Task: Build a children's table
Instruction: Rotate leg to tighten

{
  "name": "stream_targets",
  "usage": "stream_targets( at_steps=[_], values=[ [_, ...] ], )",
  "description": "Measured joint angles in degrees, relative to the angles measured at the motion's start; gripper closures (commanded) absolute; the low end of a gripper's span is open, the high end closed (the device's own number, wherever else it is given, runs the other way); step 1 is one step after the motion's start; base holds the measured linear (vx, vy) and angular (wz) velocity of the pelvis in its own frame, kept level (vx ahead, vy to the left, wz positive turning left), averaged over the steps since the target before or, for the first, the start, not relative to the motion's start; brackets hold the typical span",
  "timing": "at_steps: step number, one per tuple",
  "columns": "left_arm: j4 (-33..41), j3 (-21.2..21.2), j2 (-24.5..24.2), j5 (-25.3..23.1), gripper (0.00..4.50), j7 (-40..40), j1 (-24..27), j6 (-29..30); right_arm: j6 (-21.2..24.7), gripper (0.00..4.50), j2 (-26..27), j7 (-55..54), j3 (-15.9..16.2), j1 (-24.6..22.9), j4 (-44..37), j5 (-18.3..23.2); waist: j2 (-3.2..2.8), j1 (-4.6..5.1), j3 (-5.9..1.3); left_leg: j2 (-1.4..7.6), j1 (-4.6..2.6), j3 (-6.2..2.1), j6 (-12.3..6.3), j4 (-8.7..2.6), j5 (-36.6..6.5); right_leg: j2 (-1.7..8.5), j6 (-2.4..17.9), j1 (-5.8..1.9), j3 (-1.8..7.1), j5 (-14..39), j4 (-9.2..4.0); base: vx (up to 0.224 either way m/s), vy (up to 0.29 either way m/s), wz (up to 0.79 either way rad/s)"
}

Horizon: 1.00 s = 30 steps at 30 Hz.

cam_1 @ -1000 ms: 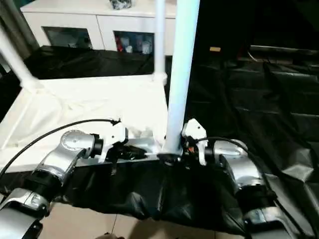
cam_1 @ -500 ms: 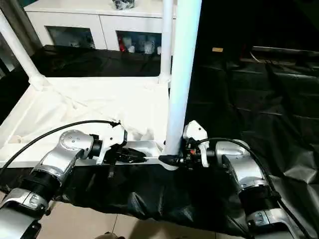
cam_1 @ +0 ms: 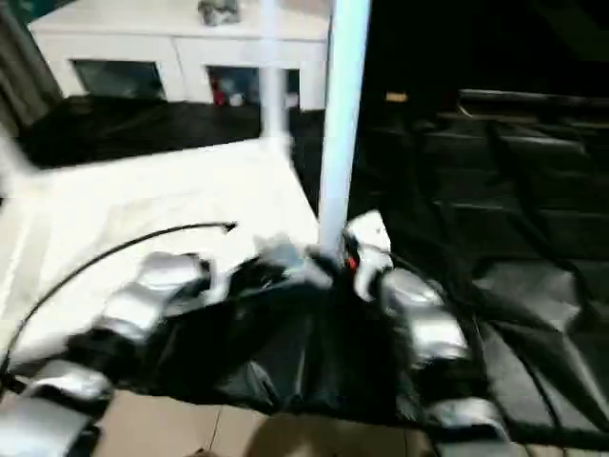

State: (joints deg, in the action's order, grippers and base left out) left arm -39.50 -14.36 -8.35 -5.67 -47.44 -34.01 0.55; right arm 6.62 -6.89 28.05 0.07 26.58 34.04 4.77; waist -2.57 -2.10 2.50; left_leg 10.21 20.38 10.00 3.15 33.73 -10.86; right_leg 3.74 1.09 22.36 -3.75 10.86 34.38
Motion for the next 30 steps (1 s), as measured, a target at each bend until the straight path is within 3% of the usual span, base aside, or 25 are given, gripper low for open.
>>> stream_targets(
  at_steps=[5,7,11,13,17,21,27,30],
  values=[
    [0.0,0.3,2.8,-1.3,4.50,5.1,-0.5,2.2,-1.6,2.03,3.2,-9.0,-1.5,2.2,2.8,-1.2,-0.34,0.16,0.01,-0.04,-0.08,-0.01,0.00,-0.21,0.0,0.01,0.0,-0.07,-0.01,0.0,-0.10,0.000,0.000,0.00],
    [0.2,0.3,3.0,-1.6,4.50,5.2,-0.5,2.2,-2.0,1.47,3.2,-9.0,-1.7,2.2,2.9,-1.2,-0.35,0.11,0.01,-0.04,-0.05,-0.02,-0.01,-0.29,0.0,0.00,0.2,-0.07,-0.03,-0.1,-0.10,0.000,0.000,0.00],
    [0.3,0.1,2.8,-1.7,4.50,4.8,-0.5,1.8,-2.3,1.12,3.3,-8.2,-1.8,2.2,2.9,-1.0,-0.37,0.11,0.02,-0.04,-0.03,-0.04,-0.01,-0.38,0.0,-0.01,0.2,-0.06,-0.05,-0.1,-0.15,0.000,0.000,0.00],
    [0.5,0.1,2.1,-1.2,4.50,3.4,-0.4,1.6,-3.6,0.84,1.8,-5.2,-0.7,2.2,3.5,-1.3,-0.40,0.10,0.05,-0.04,0.03,-0.04,-0.01,-0.38,0.0,-0.01,0.3,-0.03,-0.06,-0.2,-0.20,0.000,0.000,0.00],
    [2.4,-0.2,0.2,0.0,4.50,-1.3,0.2,1.5,-6.1,0.84,-1.3,1.4,1.7,2.6,4.8,-2.2,-0.53,0.08,0.11,-0.04,0.16,-0.04,-0.03,-0.46,0.0,-0.01,0.3,0.07,-0.09,-0.2,-0.22,0.000,0.000,0.00],
    [3.8,-0.3,-2.8,1.7,4.50,-7.3,1.2,0.1,-6.3,0.84,-5.1,11.4,3.3,2.6,4.6,-1.7,-0.55,-0.08,0.11,0.00,0.67,-0.07,-0.29,-0.44,0.1,-0.04,0.3,0.34,-0.13,-0.2,-0.20,0.000,0.000,0.00],
    [4.3,-0.3,-6.1,3.7,4.50,-13.5,1.8,-1.1,-7.0,0.84,-9.7,25.0,6.4,2.1,2.8,0.0,-0.53,-0.35,0.12,0.09,0.71,-0.07,-0.39,-0.17,0.1,-0.09,0.3,0.56,-0.16,-0.2,-0.06,0.000,0.000,0.00],
    [4.4,-0.3,-7.4,4.7,4.50,-17.0,2.0,-1.6,-5.9,0.84,-12.0,31.5,7.4,0.6,-0.3,1.3,-0.42,-0.96,0.20,0.16,0.72,-0.07,-0.39,-0.08,0.1,-0.13,0.3,0.58,-0.16,-0.2,-0.02,0.000,0.000,0.00]
  ],
)
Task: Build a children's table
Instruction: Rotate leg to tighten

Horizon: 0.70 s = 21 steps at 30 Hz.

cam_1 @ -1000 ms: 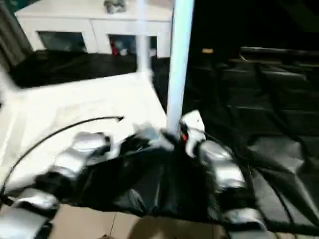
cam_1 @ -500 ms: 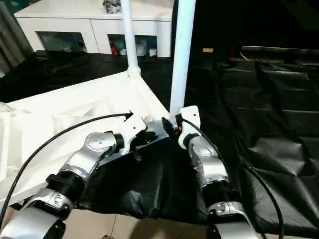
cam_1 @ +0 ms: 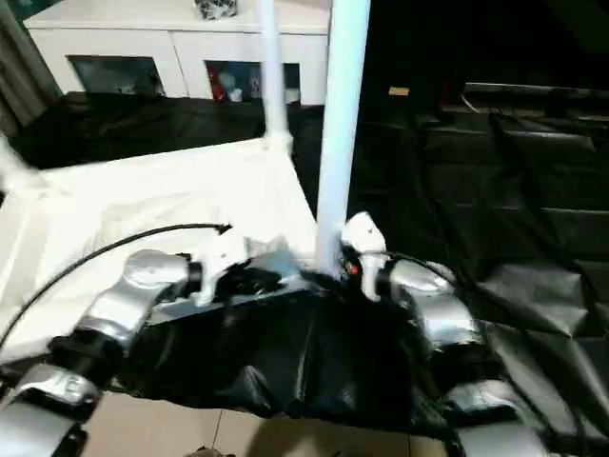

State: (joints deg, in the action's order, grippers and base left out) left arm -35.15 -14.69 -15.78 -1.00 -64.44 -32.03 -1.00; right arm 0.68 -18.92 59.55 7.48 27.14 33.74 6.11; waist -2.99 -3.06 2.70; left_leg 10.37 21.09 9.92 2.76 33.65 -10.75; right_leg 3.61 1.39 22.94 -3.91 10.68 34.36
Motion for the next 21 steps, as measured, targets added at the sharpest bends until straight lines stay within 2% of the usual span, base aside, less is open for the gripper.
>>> stream_targets(
  at_steps=[6,10,11,21],
  values=[
    [0.0,-0.5,-1.4,1.0,4.50,-4.8,0.0,-0.4,3.7,1.27,-2.5,7.2,1.0,-1.9,-4.1,2.4,0.01,-0.70,0.01,0.01,0.00,0.00,0.01,0.05,0.0,0.00,0.0,-0.01,0.00,0.0,0.03,0.000,0.000,0.00],
    [0.0,-0.8,-1.8,1.3,4.50,-6.0,0.0,-0.4,4.5,1.46,-2.9,8.3,1.0,-2.2,-4.7,2.9,0.01,-0.89,0.00,0.01,0.01,0.01,0.01,0.05,0.0,0.01,0.0,-0.01,0.00,0.0,0.03,0.000,0.000,0.00],
    [0.0,-0.8,-1.8,1.3,4.50,-6.1,0.0,-0.4,4.8,1.68,-3.0,8.4,1.0,-2.2,-4.8,2.9,0.01,-0.94,0.00,0.01,0.01,0.01,0.01,0.05,0.0,0.01,0.0,-0.01,0.00,0.0,0.03,0.000,0.000,0.00],
    [0.0,-0.9,-2.0,1.3,4.50,-7.4,0.0,-0.4,6.7,2.03,-3.5,9.4,1.1,-3.0,-6.7,3.2,0.00,-1.56,0.00,0.01,0.00,0.01,0.01,0.05,0.0,0.00,0.0,-0.01,0.00,0.0,0.03,0.000,0.000,0.00]
  ],
)
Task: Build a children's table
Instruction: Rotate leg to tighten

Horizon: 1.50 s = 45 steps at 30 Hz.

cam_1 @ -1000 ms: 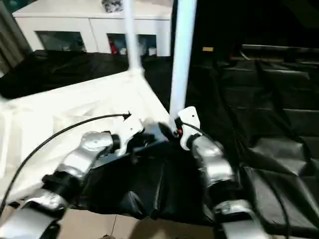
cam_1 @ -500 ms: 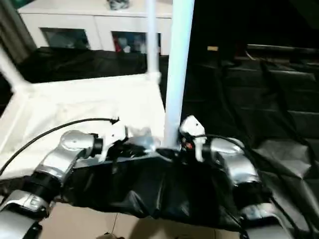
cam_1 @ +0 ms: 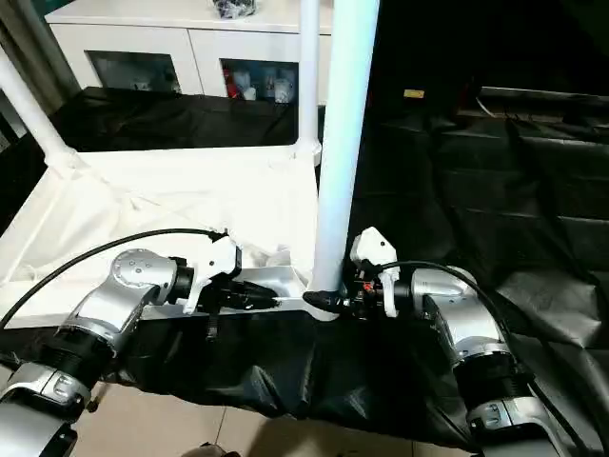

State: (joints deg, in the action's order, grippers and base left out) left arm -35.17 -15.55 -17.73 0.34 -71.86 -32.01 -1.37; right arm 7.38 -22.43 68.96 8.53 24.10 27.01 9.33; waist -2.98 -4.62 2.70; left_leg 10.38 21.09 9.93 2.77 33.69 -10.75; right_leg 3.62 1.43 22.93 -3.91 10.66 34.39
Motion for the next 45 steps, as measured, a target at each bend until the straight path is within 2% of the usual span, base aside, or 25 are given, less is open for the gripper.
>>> stream_targets(
  at_steps=[5,10,15,19,20,21,23,27,28,34,38,45],
  values=[
    [-0.1,0.0,0.2,-0.1,4.50,0.3,0.0,-0.1,0.0,2.03,0.9,-1.7,-0.5,-1.2,-1.1,0.0,0.03,-0.12,-0.01,0.05,-0.03,0.01,0.01,0.00,0.0,-0.04,0.0,-0.01,0.00,0.0,0.01,0.000,0.000,0.00],
    [-2.8,1.8,2.8,-3.1,4.50,11.9,-1.1,0.1,-1.7,2.03,8.9,-20.9,-4.0,0.8,4.2,-2.5,0.10,1.44,-0.04,0.12,-0.29,0.03,0.47,0.05,0.0,-0.09,-0.2,-0.25,0.02,0.1,0.09,0.000,0.000,0.00],
    [-3.4,1.6,7.3,-6.0,4.50,21.1,-1.7,2.1,-1.8,2.04,15.1,-36.8,-7.6,1.7,6.6,-3.8,0.11,2.13,-0.03,0.08,-0.79,0.06,0.47,0.09,0.0,-0.08,-0.2,-0.60,0.11,0.1,-0.05,0.000,0.000,0.00],
    [-3.4,1.8,9.6,-7.1,4.50,26.0,-1.9,3.8,-2.2,2.04,18.5,-46.0,-8.9,3.4,8.7,-5.5,0.06,2.68,-0.06,0.05,-1.01,0.06,0.48,-0.09,-0.1,-0.08,-0.2,-0.84,0.10,0.1,-0.25,0.000,0.000,0.00],
    [-3.4,1.8,9.9,-7.3,4.50,26.5,-1.9,4.0,-2.7,1.69,18.9,-47.0,-9.0,3.7,9.3,-5.6,0.04,2.71,-0.07,0.04,-1.01,0.06,0.48,-0.13,-0.1,-0.08,-0.2,-0.84,0.10,0.1,-0.28,0.000,0.000,0.00],
    [-3.4,1.9,10.2,-7.4,4.50,26.9,-2.0,4.2,-3.3,1.69,19.1,-47.7,-9.1,3.7,9.5,-5.7,0.04,2.68,-0.07,0.03,-1.00,0.06,0.47,-0.16,-0.1,-0.08,-0.2,-0.84,0.11,0.1,-0.30,0.000,0.000,0.00],
    [-3.4,2.1,10.5,-7.4,4.50,27.1,-2.0,4.3,-4.0,1.32,19.1,-47.9,-9.1,3.7,9.6,-6.7,0.04,2.65,-0.07,0.03,-0.97,0.06,0.46,-0.19,-0.1,-0.08,-0.2,-0.84,0.11,0.1,-0.30,0.000,0.000,0.00],
    [-3.4,2.1,10.6,-7.3,4.50,26.6,-2.1,4.3,-4.3,1.13,18.8,-46.6,-9.0,3.6,9.5,-6.9,0.05,2.65,-0.07,0.02,-0.94,0.05,0.43,-0.26,-0.1,-0.08,0.0,-0.84,0.10,-0.1,-0.31,0.000,0.000,0.00],
    [-3.3,2.2,10.6,-7.3,4.50,26.4,-2.1,4.3,-4.5,0.96,18.4,-46.0,-8.9,3.6,9.5,-7.0,0.04,2.63,-0.07,0.02,-0.93,0.05,0.43,-0.28,-0.1,-0.08,0.0,-0.84,0.10,-0.1,-0.32,0.000,0.000,0.00],
    [-1.7,1.9,8.8,-6.0,4.50,21.2,-1.5,4.1,-6.8,0.96,12.2,-34.0,-5.8,3.4,9.6,-7.0,0.02,2.58,-0.02,0.02,-0.64,0.04,0.42,-0.40,-0.1,-0.09,0.0,-0.67,0.07,0.0,-0.35,0.000,0.000,0.00],
    [0.0,1.0,6.6,-4.5,4.50,15.8,-0.3,2.3,-7.9,0.96,9.0,-24.6,-4.2,3.3,9.0,-6.4,-0.01,2.10,-0.01,0.06,-0.48,0.03,0.35,-0.48,-0.1,-0.11,0.0,-0.56,0.02,0.0,-0.33,0.000,0.000,0.00],
    [0.2,0.5,3.9,-2.6,4.50,9.1,0.0,1.0,-6.7,0.96,3.7,-10.3,-1.7,2.6,6.8,-3.9,0.06,1.28,0.03,0.09,-0.44,0.03,0.32,-0.27,-0.1,-0.11,0.0,-0.45,0.01,0.0,-0.27,0.000,0.000,0.00]
  ],
)
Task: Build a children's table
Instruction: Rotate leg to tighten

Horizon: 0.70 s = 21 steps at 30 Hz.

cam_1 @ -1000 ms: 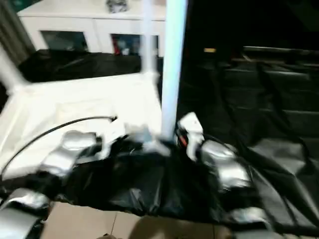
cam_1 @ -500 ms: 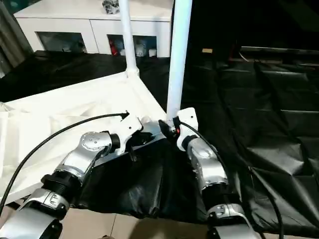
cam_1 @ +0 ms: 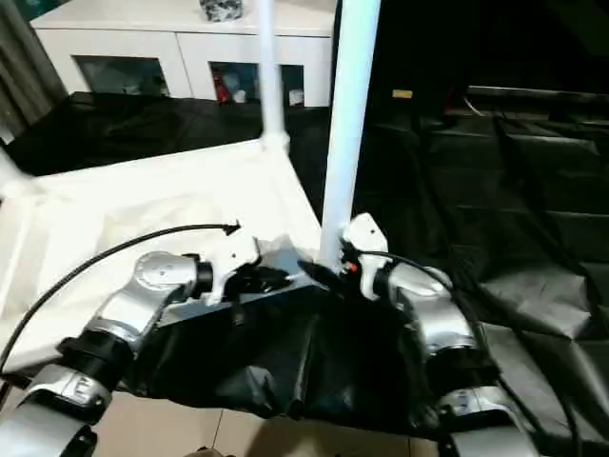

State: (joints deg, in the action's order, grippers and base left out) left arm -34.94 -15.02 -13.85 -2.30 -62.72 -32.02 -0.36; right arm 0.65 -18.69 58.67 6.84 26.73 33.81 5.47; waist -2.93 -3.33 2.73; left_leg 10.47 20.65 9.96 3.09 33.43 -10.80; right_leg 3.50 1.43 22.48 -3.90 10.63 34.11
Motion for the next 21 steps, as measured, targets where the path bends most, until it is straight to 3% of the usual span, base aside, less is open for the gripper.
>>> stream_targets(
  at_steps=[5,6,21],
  values=[
    [0.0,0.0,-1.7,1.4,4.50,-4.2,0.1,-0.1,1.3,0.96,-2.0,6.4,1.5,-0.2,-1.8,0.9,0.02,-0.22,0.01,0.04,0.20,0.00,0.01,0.06,0.0,0.00,0.0,0.15,-0.02,0.0,0.05,0.000,0.000,0.00],
    [0.0,0.0,-2.1,1.7,4.50,-5.2,0.1,-0.1,1.8,1.19,-2.4,7.7,1.8,-0.3,-2.3,1.2,0.02,-0.24,0.01,0.04,0.32,0.00,-0.12,0.11,0.1,0.00,0.0,0.27,-0.02,0.0,0.08,0.000,0.000,0.00],
    [0.1,-0.6,-3.8,2.7,4.50,-9.9,0.1,-0.2,5.6,2.07,-3.4,11.2,2.3,-2.0,-5.9,3.1,0.03,-0.83,-0.01,0.07,0.39,0.00,-0.22,0.16,0.1,0.00,0.0,0.32,-0.04,0.0,0.08,0.000,0.000,0.00]
  ],
)
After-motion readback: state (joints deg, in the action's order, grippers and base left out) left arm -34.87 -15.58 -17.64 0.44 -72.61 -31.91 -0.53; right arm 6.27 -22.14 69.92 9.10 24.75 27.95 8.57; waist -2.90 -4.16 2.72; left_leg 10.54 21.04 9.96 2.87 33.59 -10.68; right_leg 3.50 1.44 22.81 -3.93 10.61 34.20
